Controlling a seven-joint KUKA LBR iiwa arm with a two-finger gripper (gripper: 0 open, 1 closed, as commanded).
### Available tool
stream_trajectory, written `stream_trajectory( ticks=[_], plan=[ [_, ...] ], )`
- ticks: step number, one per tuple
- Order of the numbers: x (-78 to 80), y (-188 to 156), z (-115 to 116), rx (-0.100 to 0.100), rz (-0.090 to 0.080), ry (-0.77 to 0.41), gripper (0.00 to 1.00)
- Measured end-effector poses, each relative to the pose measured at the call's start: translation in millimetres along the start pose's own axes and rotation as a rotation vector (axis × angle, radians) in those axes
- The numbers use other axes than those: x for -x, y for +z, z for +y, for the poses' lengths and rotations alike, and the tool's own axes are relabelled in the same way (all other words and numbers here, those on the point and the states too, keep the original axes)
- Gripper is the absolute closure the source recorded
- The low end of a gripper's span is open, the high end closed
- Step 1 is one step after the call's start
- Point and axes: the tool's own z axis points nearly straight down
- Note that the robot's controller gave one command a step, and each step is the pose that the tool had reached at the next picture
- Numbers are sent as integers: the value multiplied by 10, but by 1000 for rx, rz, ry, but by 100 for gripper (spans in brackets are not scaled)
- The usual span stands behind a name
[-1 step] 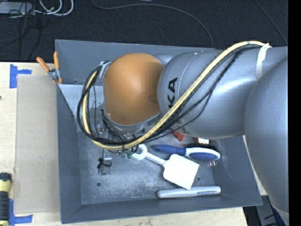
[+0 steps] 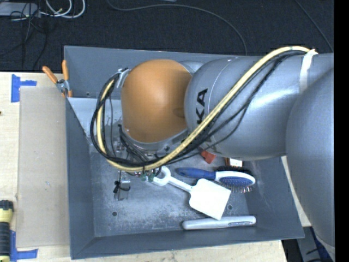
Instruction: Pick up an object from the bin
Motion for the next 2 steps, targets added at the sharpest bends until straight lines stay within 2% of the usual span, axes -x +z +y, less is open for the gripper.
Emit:
stream_trajectory(
  ticks=[1, 2],
  plan=[
    [410, 698, -325, 1, 0, 31, 0],
    [560, 592, -1136, -2, -3, 95, 0]
  ],
)
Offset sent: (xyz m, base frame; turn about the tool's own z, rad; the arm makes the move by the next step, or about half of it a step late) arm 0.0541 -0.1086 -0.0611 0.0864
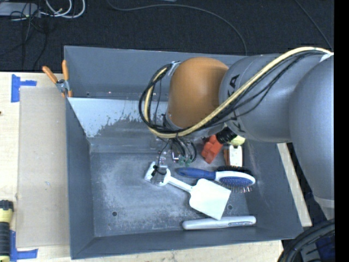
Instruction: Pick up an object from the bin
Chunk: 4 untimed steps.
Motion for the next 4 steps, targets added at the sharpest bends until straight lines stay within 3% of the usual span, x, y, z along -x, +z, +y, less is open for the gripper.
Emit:
stream_trajectory(
  ticks=[1, 2, 3, 4],
  plan=[
    [-330, 219, 16, 3, 5, -144, 0],
    [-150, 809, -626, 2, -1, 37, 0],
    [11, 857, -668, 4, 5, -114, 100],
    [11, 857, -669, 4, 5, -114, 100]
  ],
)
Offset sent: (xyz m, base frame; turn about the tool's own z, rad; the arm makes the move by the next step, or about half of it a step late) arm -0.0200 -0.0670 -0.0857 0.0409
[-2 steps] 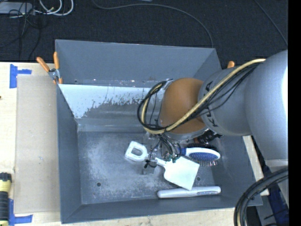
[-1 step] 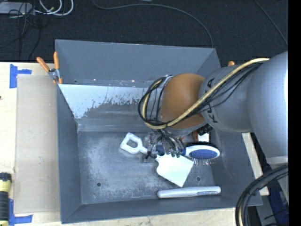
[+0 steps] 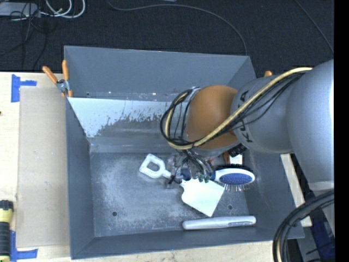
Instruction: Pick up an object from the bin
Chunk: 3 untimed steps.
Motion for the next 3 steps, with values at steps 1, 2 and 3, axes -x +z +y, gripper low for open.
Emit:
stream_trajectory(
  ticks=[1, 2, 3],
  plan=[
    [-8, -19, -1, 0, 2, 1, 100],
    [-24, -178, -2, -1, 8, 2, 100],
    [-13, -330, 0, 0, 4, 2, 100]
  ],
)
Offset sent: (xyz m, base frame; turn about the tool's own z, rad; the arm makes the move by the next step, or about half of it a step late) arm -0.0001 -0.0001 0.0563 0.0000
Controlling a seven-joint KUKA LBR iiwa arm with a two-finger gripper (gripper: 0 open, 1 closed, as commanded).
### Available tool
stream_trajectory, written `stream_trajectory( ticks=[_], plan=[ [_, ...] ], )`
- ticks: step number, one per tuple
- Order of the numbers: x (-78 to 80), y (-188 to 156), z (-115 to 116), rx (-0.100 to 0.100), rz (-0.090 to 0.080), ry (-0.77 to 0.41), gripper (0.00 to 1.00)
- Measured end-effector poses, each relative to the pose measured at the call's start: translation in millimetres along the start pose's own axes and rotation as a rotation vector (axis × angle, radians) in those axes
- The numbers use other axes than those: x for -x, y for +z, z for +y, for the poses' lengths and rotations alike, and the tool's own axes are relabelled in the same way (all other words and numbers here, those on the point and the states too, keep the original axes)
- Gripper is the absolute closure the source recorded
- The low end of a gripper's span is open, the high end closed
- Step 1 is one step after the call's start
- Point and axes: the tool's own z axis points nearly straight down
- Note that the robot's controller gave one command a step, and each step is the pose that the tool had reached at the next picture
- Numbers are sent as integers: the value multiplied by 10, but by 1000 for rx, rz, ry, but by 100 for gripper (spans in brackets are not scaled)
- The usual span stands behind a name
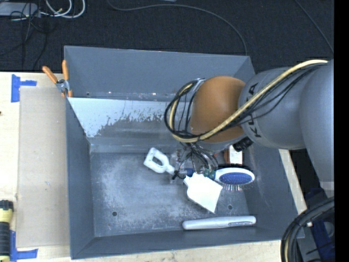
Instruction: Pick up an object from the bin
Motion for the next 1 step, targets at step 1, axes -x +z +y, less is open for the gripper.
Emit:
stream_trajectory(
  ticks=[1],
  plan=[
    [-6, -130, 1, 0, 2, 1, 100]
  ],
)
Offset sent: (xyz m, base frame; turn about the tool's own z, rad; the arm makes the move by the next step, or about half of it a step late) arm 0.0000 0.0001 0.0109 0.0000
